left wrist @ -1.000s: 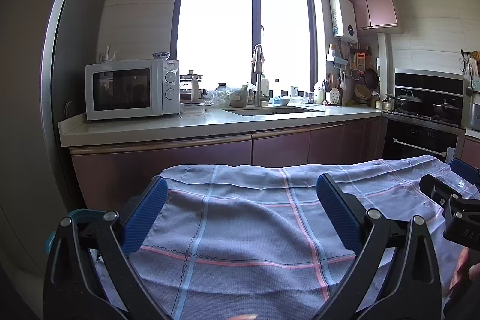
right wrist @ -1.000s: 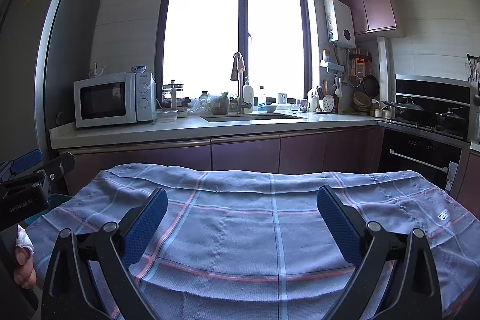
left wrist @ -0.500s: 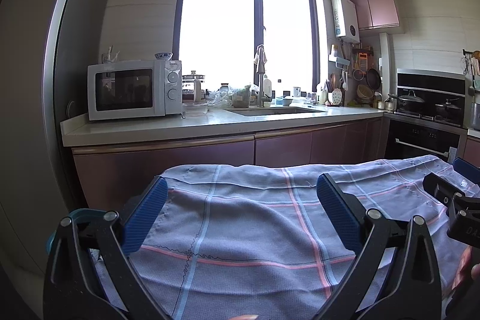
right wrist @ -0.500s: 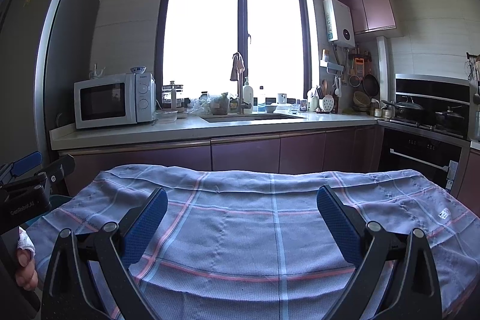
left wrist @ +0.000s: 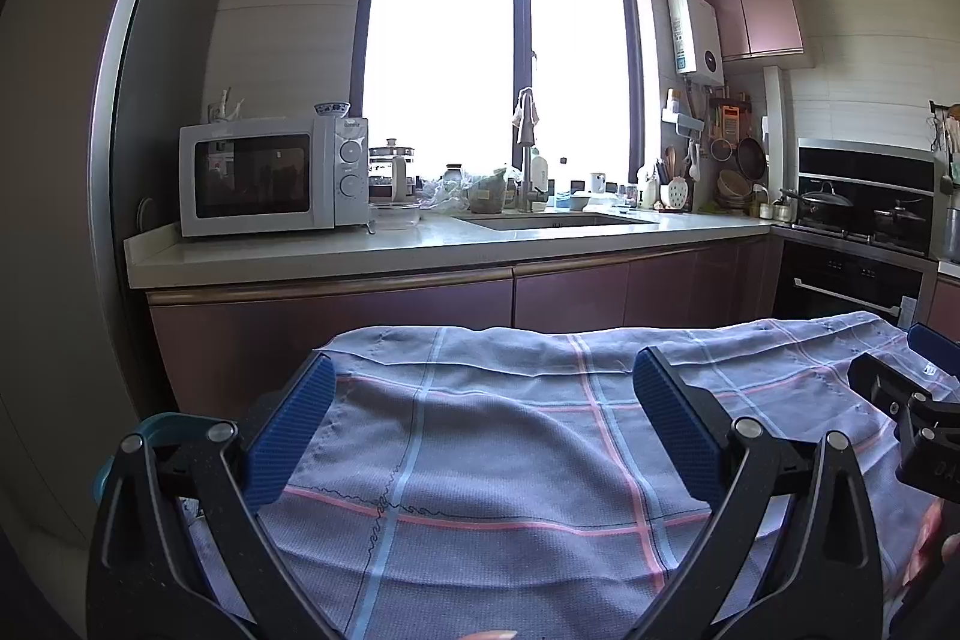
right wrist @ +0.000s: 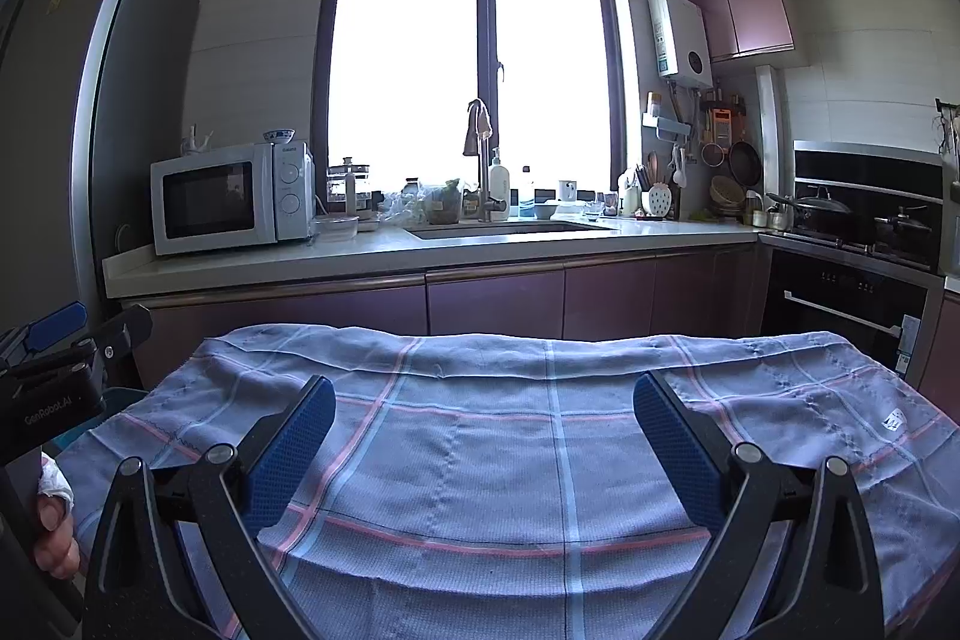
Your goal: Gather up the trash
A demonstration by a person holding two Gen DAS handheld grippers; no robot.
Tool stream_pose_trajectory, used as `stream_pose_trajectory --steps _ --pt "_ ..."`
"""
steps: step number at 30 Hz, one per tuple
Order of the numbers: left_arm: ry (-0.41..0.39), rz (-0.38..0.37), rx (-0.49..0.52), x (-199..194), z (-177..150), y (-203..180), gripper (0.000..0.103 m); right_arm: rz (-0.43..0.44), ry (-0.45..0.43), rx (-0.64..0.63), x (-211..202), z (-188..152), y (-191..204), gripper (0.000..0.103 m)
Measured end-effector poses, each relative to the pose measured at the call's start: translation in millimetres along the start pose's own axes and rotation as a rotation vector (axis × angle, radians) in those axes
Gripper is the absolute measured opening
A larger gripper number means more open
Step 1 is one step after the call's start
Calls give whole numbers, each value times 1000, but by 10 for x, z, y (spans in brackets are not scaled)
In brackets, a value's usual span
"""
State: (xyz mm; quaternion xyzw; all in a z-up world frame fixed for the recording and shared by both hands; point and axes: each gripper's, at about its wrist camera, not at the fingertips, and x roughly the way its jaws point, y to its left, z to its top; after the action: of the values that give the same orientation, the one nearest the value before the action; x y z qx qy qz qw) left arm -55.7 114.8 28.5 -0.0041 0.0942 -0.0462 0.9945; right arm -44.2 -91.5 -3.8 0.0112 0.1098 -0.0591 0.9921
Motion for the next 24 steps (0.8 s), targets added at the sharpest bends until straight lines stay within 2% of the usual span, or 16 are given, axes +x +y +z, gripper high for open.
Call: stream_pose_trajectory --steps 24 --pt "4 2 -1 4 -26 -3 97 0 4 6 -12 -3 -7 96"
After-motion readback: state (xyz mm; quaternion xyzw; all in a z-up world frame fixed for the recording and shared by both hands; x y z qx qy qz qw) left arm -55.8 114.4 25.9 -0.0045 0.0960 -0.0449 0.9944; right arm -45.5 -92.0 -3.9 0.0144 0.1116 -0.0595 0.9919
